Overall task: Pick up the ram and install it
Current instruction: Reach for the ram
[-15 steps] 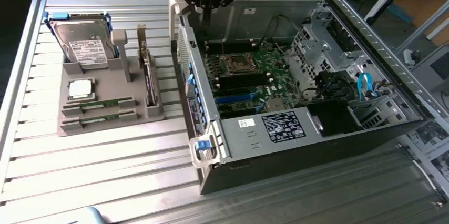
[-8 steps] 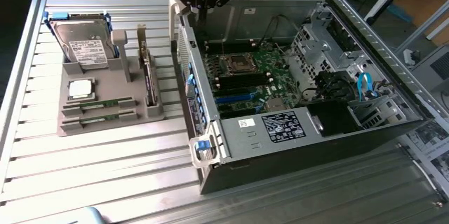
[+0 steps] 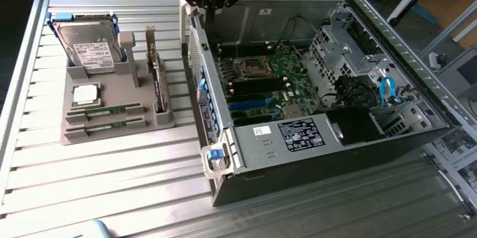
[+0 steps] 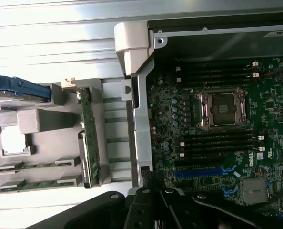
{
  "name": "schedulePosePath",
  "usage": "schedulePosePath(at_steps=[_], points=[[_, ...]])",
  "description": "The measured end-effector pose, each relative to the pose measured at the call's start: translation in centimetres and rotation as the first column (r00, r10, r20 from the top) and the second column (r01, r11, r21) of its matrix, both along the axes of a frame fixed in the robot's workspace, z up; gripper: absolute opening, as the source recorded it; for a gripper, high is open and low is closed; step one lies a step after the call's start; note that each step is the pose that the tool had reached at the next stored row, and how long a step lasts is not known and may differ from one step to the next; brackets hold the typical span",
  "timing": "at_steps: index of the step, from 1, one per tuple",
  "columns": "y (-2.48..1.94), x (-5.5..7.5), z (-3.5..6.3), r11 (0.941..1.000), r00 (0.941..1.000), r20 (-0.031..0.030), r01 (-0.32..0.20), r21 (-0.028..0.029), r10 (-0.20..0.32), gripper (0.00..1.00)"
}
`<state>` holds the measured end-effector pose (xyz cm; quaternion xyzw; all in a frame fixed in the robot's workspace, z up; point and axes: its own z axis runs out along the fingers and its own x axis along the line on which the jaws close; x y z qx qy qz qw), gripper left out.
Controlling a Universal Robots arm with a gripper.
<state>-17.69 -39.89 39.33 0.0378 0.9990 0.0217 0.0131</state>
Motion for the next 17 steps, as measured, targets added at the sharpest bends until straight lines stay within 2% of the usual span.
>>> schedulePosePath(at_steps=[17], points=[[0.03,-1.5,-0.01,1.0,1.0,0.0001,0.0,0.0001,0.0,0.11]])
